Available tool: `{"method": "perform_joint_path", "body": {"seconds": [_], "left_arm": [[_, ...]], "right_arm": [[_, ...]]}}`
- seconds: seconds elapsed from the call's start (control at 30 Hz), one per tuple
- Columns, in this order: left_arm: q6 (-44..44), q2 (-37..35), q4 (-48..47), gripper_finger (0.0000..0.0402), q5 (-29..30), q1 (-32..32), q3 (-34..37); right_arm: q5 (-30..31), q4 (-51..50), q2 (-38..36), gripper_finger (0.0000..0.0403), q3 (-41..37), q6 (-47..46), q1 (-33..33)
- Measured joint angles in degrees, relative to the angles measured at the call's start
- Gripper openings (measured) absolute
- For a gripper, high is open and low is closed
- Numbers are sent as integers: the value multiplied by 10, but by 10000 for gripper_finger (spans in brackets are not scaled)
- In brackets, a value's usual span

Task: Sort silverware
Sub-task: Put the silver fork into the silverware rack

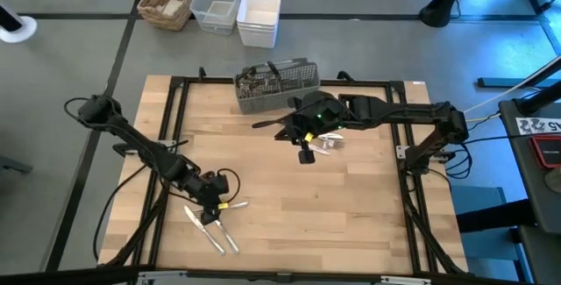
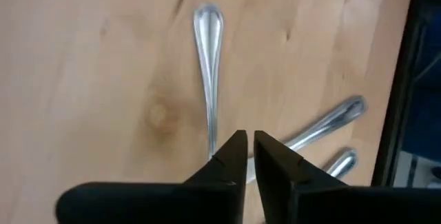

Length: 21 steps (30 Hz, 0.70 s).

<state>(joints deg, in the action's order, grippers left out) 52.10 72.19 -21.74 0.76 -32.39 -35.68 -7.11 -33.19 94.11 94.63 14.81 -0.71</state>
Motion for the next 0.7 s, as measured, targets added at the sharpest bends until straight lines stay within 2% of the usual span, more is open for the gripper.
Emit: {"method": "perform_joint_path", "body": {"seconds": [0.2, 0.4, 0.53, 0.7], "left_arm": [[-3, 22, 29, 89, -14, -3, 0], [-50, 46, 25, 159, -12, -3, 0], [-56, 72, 25, 166, -12, -3, 0], [-56, 102, 27, 152, -9, -3, 0]], "right_arm": [[0, 0, 0, 26, 0, 0, 0], [0, -1, 0, 26, 0, 0, 0], [0, -10, 0, 26, 0, 0, 0], [0, -19, 0, 26, 0, 0, 0]]}}
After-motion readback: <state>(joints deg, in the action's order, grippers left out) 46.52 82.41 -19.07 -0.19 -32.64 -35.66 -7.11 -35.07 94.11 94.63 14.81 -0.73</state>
